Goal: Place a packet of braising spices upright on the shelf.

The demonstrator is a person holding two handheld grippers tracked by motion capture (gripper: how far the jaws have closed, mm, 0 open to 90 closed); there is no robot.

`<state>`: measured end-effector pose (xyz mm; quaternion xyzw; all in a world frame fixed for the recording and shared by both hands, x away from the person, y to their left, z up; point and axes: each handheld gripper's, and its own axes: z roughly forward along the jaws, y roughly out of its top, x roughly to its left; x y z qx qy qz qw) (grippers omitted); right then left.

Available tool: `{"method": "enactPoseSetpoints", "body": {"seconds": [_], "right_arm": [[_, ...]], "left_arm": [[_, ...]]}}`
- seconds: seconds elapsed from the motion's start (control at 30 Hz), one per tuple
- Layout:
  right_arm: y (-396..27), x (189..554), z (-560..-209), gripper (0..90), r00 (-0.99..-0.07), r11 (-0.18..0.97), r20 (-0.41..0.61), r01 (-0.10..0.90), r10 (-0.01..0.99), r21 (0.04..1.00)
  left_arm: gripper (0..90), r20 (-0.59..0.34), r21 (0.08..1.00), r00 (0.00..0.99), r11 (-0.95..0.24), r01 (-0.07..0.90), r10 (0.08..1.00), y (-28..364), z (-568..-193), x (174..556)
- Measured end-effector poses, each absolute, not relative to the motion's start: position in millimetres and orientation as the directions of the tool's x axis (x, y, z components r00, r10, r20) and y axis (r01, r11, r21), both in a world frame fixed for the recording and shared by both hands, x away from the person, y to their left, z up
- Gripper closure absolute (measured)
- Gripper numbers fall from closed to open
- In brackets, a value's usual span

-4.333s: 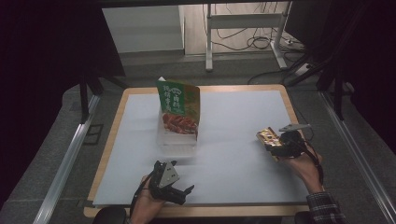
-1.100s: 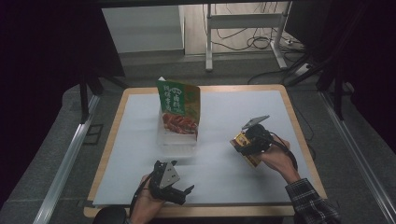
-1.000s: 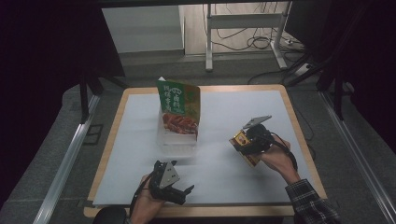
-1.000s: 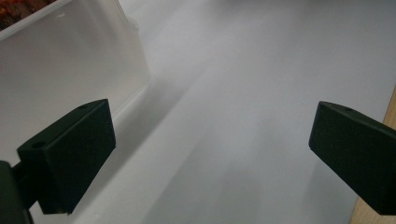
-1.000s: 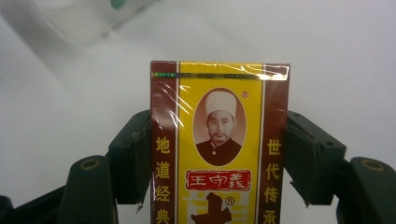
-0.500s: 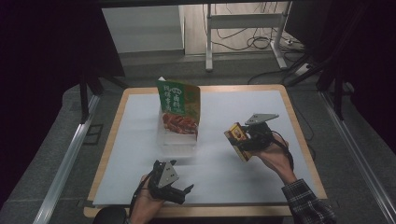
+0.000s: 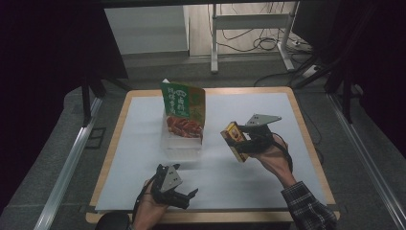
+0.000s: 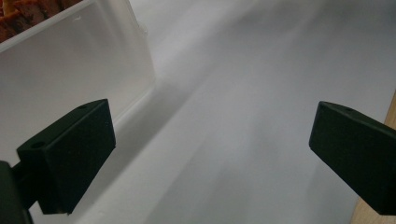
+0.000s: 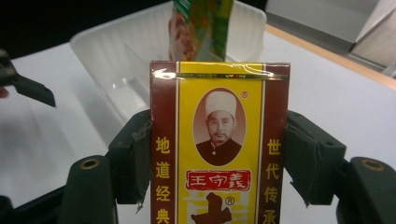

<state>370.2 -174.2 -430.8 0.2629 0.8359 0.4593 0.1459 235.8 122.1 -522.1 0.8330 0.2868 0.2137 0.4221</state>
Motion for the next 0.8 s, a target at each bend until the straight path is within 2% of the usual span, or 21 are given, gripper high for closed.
{"method": "enactPoseSetpoints", "body": {"seconds": [0.8], "right_arm": [[-134.8, 373.5, -415.4, 32.4, -0.842, 0.343, -0.019, 0.199, 0.539, 0.918]], "left_arm": [[0.0, 0.087, 0.848, 0.75, -0.444, 0.289, 0.656, 124.6, -519.0, 234.2]]}}
